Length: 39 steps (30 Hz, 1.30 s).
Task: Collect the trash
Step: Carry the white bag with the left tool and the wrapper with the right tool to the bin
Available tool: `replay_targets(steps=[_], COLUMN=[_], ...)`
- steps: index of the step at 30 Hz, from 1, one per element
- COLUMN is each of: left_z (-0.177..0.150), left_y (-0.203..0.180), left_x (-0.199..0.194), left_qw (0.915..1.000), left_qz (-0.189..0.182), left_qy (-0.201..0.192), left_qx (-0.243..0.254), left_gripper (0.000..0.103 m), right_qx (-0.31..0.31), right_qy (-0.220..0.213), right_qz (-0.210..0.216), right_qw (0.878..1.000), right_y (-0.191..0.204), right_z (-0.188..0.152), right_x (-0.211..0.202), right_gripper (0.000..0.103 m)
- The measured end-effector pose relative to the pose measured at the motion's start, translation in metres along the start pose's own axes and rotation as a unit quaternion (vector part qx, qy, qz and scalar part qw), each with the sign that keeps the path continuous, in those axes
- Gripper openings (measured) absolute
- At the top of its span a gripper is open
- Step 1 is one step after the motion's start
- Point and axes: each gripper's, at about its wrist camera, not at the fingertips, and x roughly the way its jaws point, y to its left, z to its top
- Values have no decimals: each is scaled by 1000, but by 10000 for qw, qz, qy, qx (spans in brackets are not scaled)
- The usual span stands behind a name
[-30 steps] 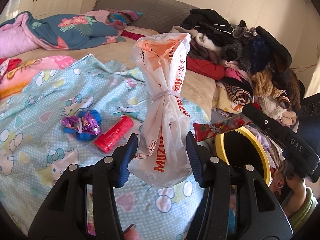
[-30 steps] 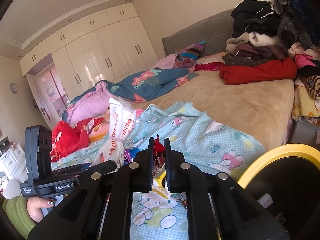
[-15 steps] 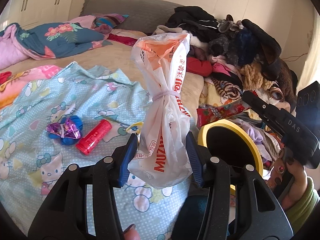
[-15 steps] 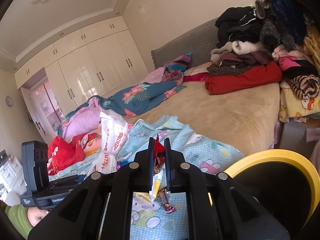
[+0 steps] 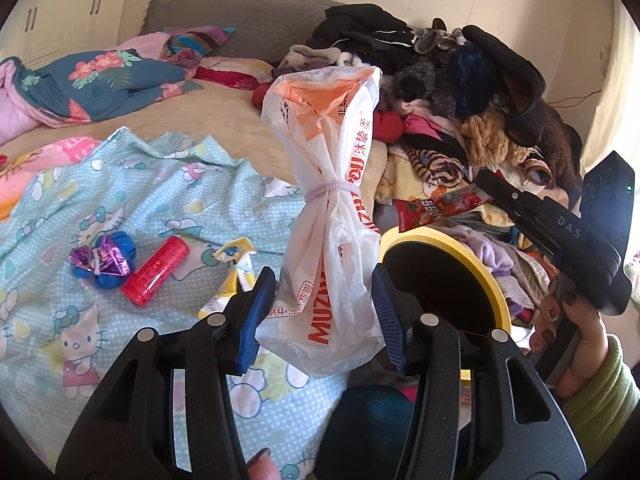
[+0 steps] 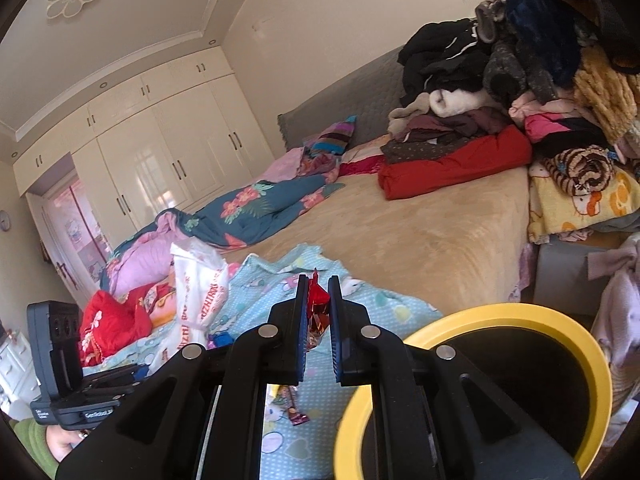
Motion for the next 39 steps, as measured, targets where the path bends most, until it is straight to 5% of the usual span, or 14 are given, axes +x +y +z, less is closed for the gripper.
replay_targets(steps=[39], left_z=[-22], left_y=[-89], left_x=[69], left_qw=[9937], left_qz=[-565], left_qy=[705], left_qx=[657], left_gripper=[42], right_qx=[975], right_qy=[224], right_qz=[-1036], right_qw=[9896], right_y=[-113], right_z=[-4], right_x=[-28], right_gripper=[10])
